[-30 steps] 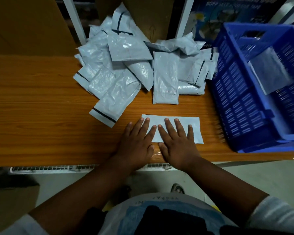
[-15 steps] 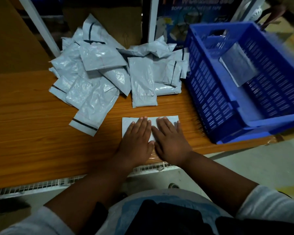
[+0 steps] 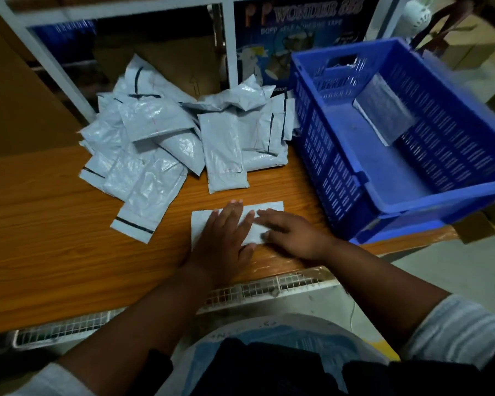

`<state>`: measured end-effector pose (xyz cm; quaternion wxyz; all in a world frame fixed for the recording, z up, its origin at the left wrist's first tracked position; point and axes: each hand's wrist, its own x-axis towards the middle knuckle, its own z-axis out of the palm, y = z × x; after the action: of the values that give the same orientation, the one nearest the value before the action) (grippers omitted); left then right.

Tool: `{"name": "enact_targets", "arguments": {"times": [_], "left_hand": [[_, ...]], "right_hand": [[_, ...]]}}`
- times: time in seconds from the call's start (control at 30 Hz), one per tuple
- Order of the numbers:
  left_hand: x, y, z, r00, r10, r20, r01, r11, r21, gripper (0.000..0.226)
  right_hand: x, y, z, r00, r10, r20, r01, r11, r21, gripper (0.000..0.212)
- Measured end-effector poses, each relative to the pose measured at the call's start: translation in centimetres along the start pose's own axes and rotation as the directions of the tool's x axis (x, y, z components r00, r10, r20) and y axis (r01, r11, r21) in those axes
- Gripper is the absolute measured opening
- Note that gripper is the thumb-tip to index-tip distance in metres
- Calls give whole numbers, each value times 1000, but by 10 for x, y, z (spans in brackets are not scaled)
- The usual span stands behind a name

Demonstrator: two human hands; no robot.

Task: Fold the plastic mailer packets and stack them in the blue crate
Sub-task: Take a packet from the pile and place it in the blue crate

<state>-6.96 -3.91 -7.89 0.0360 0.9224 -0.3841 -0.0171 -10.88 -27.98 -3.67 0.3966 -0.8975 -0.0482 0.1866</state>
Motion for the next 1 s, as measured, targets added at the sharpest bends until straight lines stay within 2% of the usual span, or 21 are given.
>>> {"name": "enact_targets", "arguments": {"times": [0.03,0.07,0.13,0.17,0.23,0.3,0.37,0.43,0.47,0.53,0.6,0.73,0.83,1.0], "left_hand": [[3,4,0,998,12,57,-12,1000,9,79],[6,8,2,992,-2,128,1,1000,9,81],[7,14,8,982,-40,183,39,999,11,84],[7,15,10,981,-47,186,45,999,15,85],[8,14,10,974,-49,223,48,999,9,88],[11,10,7,970,-41,238,46,999,-18,87],[15,5,-1,979,-65,193,92,986,-137,78],[18,-1,-7,987,-138,79,154,951,-269,70],[19,-5,-7,986,-164,20,163,947,-277,67],[19,-13,-1,983,-182,-22,171,955,-242,61],[12,-19,7,982,-190,13,189,963,-191,64],[-15,-41,21,991,-131,15,131,991,-7,76],[-36,-72,25,985,-170,11,169,985,43,83],[-50,-101,25,980,-193,52,189,979,75,88]], "right_hand": [[-2,8,1,996,-48,-75,38,991,-131,56],[-4,18,4,989,-116,-92,78,938,-338,61],[-10,32,11,989,-148,7,115,740,-663,71],[-13,33,14,994,-99,52,106,688,-718,73],[-15,31,16,996,-15,88,74,694,-716,74],[-9,19,11,997,-9,75,59,712,-700,73],[1,8,4,991,-117,-70,38,729,-683,61],[15,-5,5,950,-242,-199,71,785,-616,42],[23,-8,10,931,-300,-207,129,802,-584,38],[37,-10,26,934,-338,-116,230,818,-528,48],[45,-2,43,953,-302,-16,246,805,-540,60],[37,17,38,977,-215,9,171,748,-642,70],[20,36,23,995,-86,-52,29,743,-669,79],[3,36,14,989,77,-123,-139,748,-649,77]]}}
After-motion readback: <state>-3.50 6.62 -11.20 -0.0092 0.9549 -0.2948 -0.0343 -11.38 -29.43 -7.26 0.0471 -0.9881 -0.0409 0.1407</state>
